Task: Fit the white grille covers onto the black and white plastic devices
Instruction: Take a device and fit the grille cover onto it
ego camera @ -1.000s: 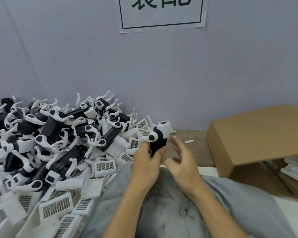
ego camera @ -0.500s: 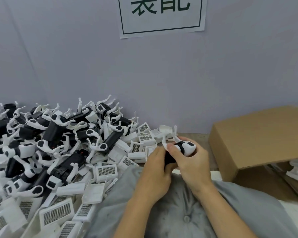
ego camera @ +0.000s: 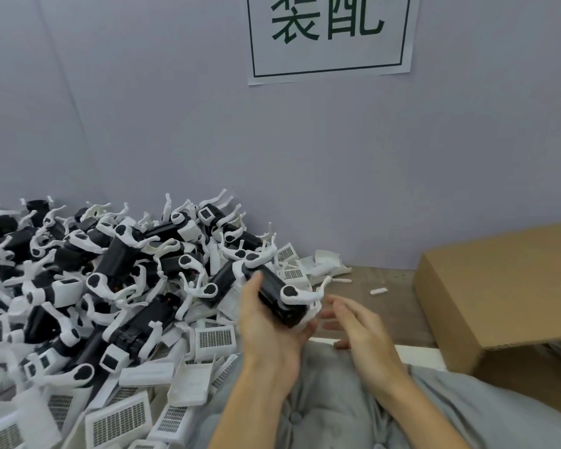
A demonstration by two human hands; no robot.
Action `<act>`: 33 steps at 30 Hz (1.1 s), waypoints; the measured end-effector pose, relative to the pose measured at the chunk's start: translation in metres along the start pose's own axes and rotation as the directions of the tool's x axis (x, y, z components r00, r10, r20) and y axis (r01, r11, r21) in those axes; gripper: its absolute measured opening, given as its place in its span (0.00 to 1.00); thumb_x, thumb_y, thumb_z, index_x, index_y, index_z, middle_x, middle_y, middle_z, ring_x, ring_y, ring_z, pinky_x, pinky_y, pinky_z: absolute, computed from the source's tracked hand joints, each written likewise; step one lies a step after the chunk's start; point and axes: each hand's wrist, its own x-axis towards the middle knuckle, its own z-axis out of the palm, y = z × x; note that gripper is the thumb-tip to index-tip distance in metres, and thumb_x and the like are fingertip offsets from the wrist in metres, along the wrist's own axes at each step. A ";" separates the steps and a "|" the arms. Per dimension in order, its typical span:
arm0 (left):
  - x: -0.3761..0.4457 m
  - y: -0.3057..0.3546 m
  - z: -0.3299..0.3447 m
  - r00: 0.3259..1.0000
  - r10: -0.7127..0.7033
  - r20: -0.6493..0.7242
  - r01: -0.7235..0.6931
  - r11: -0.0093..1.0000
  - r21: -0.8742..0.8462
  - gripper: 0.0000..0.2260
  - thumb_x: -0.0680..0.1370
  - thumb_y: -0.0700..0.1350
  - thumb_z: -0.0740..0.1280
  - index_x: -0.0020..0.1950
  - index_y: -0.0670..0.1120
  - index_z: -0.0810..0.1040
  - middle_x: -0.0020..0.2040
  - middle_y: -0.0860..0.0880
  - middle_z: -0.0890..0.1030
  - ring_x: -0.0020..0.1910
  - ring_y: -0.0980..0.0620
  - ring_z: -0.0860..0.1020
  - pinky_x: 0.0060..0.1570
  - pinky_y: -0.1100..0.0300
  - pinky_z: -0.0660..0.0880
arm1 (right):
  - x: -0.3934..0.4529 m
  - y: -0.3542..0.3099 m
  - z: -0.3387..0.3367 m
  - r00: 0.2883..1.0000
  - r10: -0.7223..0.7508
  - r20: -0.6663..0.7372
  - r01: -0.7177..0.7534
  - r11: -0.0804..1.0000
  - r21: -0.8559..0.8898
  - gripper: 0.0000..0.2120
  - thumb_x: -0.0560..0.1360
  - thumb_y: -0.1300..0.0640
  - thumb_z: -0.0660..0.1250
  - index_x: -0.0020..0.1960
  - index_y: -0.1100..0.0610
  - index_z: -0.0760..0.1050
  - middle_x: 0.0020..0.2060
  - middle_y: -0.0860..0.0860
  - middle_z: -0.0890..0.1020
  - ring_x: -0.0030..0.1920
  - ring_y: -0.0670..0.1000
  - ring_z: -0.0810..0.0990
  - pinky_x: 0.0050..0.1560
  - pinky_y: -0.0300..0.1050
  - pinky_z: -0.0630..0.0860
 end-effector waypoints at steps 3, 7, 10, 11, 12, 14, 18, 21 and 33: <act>0.000 -0.002 0.004 0.996 0.067 -0.064 -0.063 0.996 0.062 0.15 0.74 0.48 0.71 0.55 0.42 0.73 0.35 0.45 0.76 0.31 0.48 0.76 0.29 0.58 0.75 | -0.002 -0.004 0.000 0.998 -0.018 0.064 0.015 0.999 0.053 0.12 0.82 0.63 0.61 0.49 0.56 0.83 0.39 0.53 0.87 0.39 0.49 0.83 0.35 0.31 0.74; -0.001 0.000 0.003 0.998 0.036 0.060 -0.040 0.997 0.067 0.24 0.70 0.53 0.70 0.59 0.39 0.76 0.39 0.44 0.81 0.33 0.47 0.80 0.32 0.57 0.77 | -0.006 -0.009 -0.003 0.969 -0.045 0.241 0.016 0.992 0.122 0.11 0.77 0.56 0.65 0.53 0.59 0.82 0.42 0.59 0.86 0.38 0.52 0.84 0.36 0.32 0.74; -0.002 -0.003 0.001 0.994 0.077 0.081 -0.089 0.983 0.158 0.18 0.78 0.50 0.65 0.62 0.40 0.77 0.47 0.40 0.85 0.37 0.44 0.83 0.32 0.55 0.79 | -0.008 -0.014 -0.005 0.947 -0.063 0.315 0.007 0.984 0.175 0.16 0.73 0.52 0.63 0.58 0.48 0.82 0.47 0.56 0.87 0.41 0.52 0.85 0.40 0.38 0.73; -0.002 -0.005 0.002 0.992 0.103 0.069 -0.113 0.980 0.163 0.15 0.80 0.48 0.63 0.62 0.40 0.77 0.48 0.39 0.85 0.39 0.43 0.83 0.31 0.55 0.79 | -0.007 -0.014 -0.004 0.947 -0.062 0.315 0.005 0.984 0.177 0.15 0.72 0.50 0.64 0.58 0.44 0.81 0.49 0.55 0.87 0.40 0.53 0.84 0.42 0.42 0.71; -0.001 -0.005 0.002 0.992 0.111 0.062 -0.120 0.979 0.162 0.13 0.81 0.46 0.62 0.61 0.39 0.77 0.48 0.39 0.85 0.39 0.43 0.83 0.30 0.56 0.79 | -0.007 -0.014 -0.004 0.952 -0.053 0.303 -0.004 0.983 0.184 0.14 0.71 0.47 0.65 0.55 0.43 0.82 0.48 0.53 0.86 0.39 0.54 0.84 0.42 0.45 0.69; 0.000 -0.006 0.001 0.995 0.080 0.064 -0.090 0.980 0.177 0.12 0.81 0.44 0.62 0.60 0.40 0.78 0.47 0.39 0.84 0.39 0.43 0.82 0.28 0.57 0.76 | -0.005 -0.012 -0.001 0.970 -0.034 0.242 -0.016 0.979 0.202 0.12 0.70 0.43 0.68 0.50 0.44 0.83 0.43 0.52 0.86 0.37 0.56 0.84 0.40 0.46 0.69; 0.001 -0.010 0.001 0.998 0.017 0.065 -0.033 0.969 0.245 0.18 0.73 0.48 0.67 0.60 0.42 0.78 0.46 0.39 0.82 0.35 0.42 0.79 0.26 0.61 0.66 | -0.004 -0.007 0.001 0.984 -0.002 0.180 -0.041 0.971 0.235 0.07 0.79 0.54 0.68 0.50 0.55 0.84 0.42 0.61 0.86 0.38 0.58 0.84 0.39 0.45 0.79; 0.002 -0.014 0.003 0.997 0.054 0.046 -0.064 0.971 0.231 0.11 0.78 0.45 0.65 0.58 0.43 0.78 0.43 0.41 0.84 0.36 0.44 0.82 0.37 0.55 0.71 | -0.003 -0.005 0.000 0.982 0.022 0.187 -0.065 0.972 0.227 0.09 0.79 0.56 0.67 0.51 0.61 0.82 0.43 0.67 0.83 0.41 0.60 0.81 0.46 0.54 0.77; 0.004 -0.013 0.003 0.983 0.165 -0.074 -0.140 0.953 0.268 0.12 0.82 0.47 0.63 0.58 0.40 0.78 0.45 0.38 0.84 0.42 0.40 0.84 0.54 0.38 0.78 | -0.005 -0.007 -0.001 0.957 -0.026 0.289 -0.018 0.989 0.149 0.19 0.78 0.66 0.61 0.38 0.49 0.82 0.30 0.48 0.81 0.30 0.47 0.80 0.33 0.34 0.74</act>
